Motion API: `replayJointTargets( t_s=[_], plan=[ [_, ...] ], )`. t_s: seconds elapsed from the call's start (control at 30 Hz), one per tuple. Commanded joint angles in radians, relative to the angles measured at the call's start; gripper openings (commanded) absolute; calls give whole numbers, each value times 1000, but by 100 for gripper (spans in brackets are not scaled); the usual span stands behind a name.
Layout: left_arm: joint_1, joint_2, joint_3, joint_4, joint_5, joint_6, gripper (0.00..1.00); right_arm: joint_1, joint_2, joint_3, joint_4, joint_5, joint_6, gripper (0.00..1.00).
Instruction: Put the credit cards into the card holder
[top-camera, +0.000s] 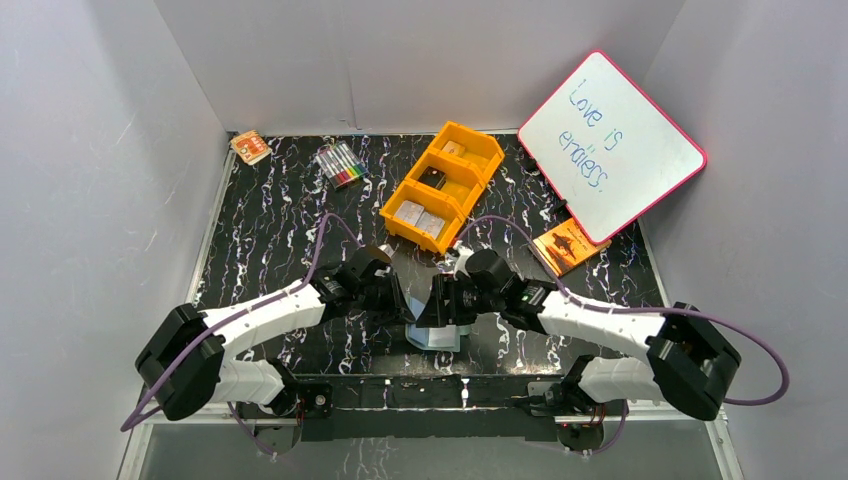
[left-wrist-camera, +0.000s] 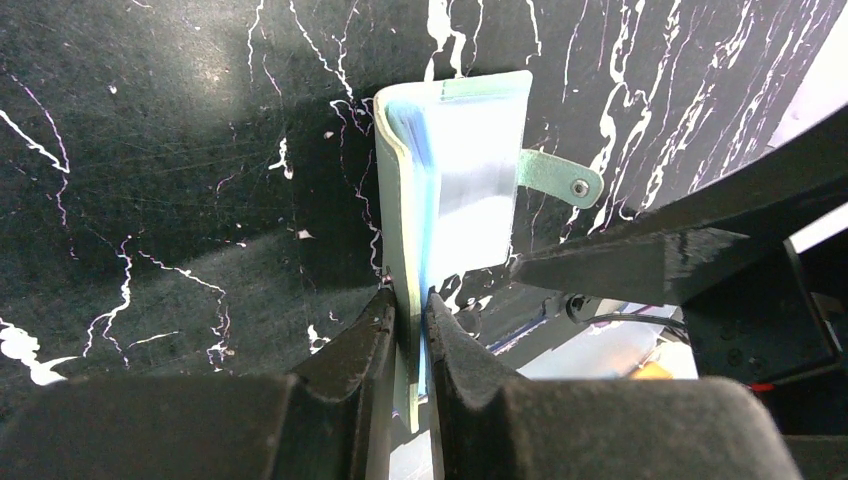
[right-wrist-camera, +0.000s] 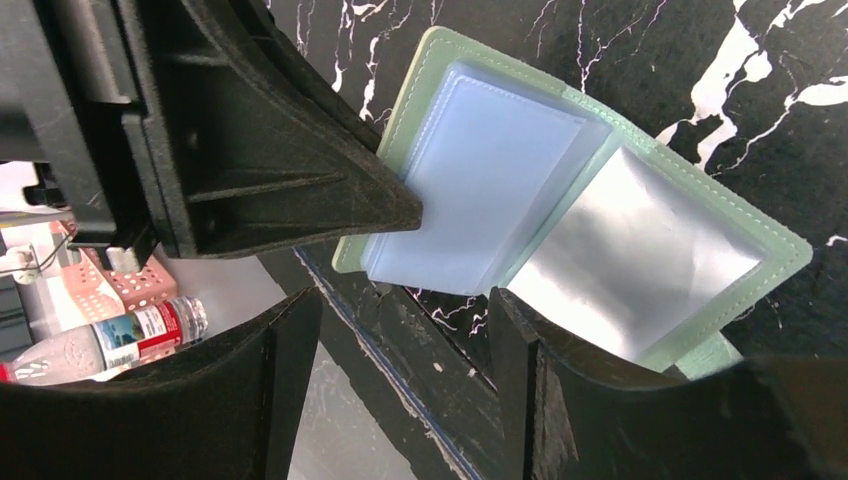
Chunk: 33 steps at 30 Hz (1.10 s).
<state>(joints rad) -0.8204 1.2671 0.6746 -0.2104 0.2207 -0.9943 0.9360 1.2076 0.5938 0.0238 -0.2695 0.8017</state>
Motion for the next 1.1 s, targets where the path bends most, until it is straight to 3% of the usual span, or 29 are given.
replayJointTargets(
  t_s=[0.0, 0.73, 0.87, 1.07],
  plan=[
    [-2, -4, 44, -8, 26, 13, 1, 6, 40, -12, 127, -16, 19, 72],
    [-2, 0, 29, 51, 82, 14, 23, 5, 127, -44, 149, -9, 14, 75],
    [-2, 0, 22, 56, 84, 12, 22, 6, 122, -49, 144, -5, 15, 75],
    [-2, -7, 10, 54, 73, 5, 5, 6, 95, -63, 128, 23, 34, 75]
  ],
)
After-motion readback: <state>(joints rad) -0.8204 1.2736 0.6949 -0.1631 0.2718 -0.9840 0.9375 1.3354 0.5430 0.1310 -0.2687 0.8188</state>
